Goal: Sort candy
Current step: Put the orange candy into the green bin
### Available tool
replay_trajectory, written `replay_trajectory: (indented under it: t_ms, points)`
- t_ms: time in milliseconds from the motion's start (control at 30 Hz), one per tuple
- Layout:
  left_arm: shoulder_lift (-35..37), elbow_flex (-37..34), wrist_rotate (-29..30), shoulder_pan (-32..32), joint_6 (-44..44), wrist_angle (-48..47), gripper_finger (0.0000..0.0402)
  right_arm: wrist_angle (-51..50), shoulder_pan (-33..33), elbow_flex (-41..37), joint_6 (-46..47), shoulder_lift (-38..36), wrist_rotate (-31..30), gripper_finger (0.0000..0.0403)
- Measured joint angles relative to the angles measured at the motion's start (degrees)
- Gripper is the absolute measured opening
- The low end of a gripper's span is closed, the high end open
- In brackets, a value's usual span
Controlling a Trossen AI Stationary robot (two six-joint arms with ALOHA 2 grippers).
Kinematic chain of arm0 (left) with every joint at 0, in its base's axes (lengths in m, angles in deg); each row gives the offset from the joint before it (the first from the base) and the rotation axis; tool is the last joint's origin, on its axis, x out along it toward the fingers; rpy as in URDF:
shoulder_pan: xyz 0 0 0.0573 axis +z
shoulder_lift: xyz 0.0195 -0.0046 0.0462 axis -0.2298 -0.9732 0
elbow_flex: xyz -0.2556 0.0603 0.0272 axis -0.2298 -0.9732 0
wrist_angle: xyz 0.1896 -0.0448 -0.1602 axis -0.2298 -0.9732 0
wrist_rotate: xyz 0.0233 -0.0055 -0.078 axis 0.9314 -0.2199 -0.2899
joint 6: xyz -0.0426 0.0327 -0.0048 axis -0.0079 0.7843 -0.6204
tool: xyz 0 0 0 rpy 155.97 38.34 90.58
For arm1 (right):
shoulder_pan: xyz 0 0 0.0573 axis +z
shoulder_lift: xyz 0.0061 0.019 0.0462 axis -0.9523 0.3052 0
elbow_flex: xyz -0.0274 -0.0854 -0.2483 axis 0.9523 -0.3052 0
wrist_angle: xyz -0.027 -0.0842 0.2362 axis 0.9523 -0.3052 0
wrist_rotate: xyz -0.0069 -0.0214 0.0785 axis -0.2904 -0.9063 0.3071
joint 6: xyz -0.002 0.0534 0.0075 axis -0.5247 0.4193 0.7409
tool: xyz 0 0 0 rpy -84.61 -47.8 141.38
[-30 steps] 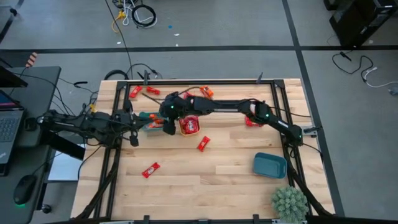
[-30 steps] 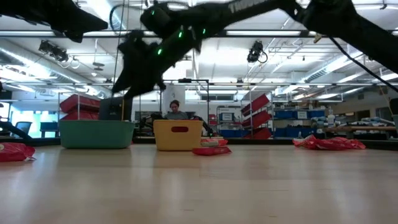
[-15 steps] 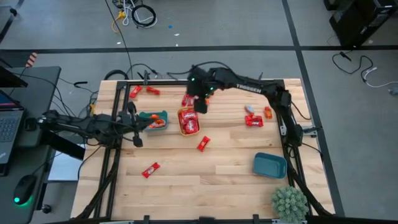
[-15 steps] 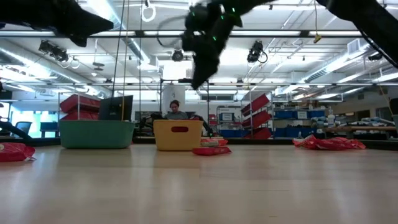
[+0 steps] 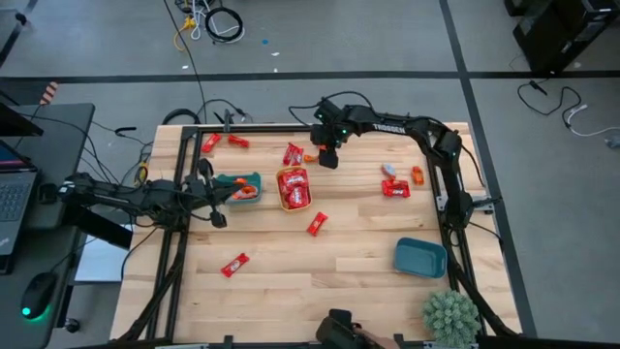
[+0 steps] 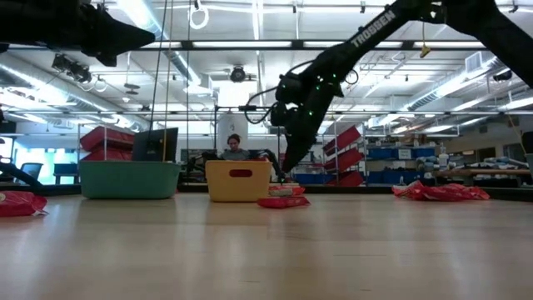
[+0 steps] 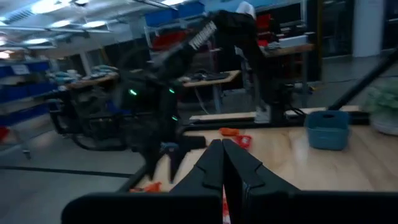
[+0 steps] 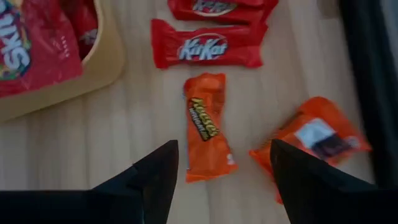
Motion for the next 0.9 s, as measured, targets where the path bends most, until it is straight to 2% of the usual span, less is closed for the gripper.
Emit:
replay_trajectory:
  t_ms: [100,333,567,667,867,900]
  points:
    - [0.04,0.00,2.07,0.04,0.84,-0.01,0.0000,2.93,-0.34,-1.35,-0.54,0.28,2.30,0.0233]
    - [0.00,0.00,2.45,2.13,0.89,-0.54,0.0000,8.11,-0.18,-6.72,-1.38,0.50,5.19,0.0218]
    - [-0.01,0.00,2.44,4.82,0.56,-0.50,0.0000,12.28,-0.18,-10.95,-1.40,0.50,4.62,0.0191]
    - [0.00,0.02,2.44,5.41,0.10,-0.48,0.0000,13.05,-0.14,-11.72,-1.42,0.46,3.29,0.0153]
    - [0.00,0.02,2.43,6.37,-2.97,0.15,0.0001,12.89,0.43,-11.83,-1.33,0.35,2.37,0.0026]
    - [0.00,0.02,2.43,6.43,-3.79,0.15,0.0001,12.87,0.49,-11.85,-1.43,0.31,2.12,0.0016]
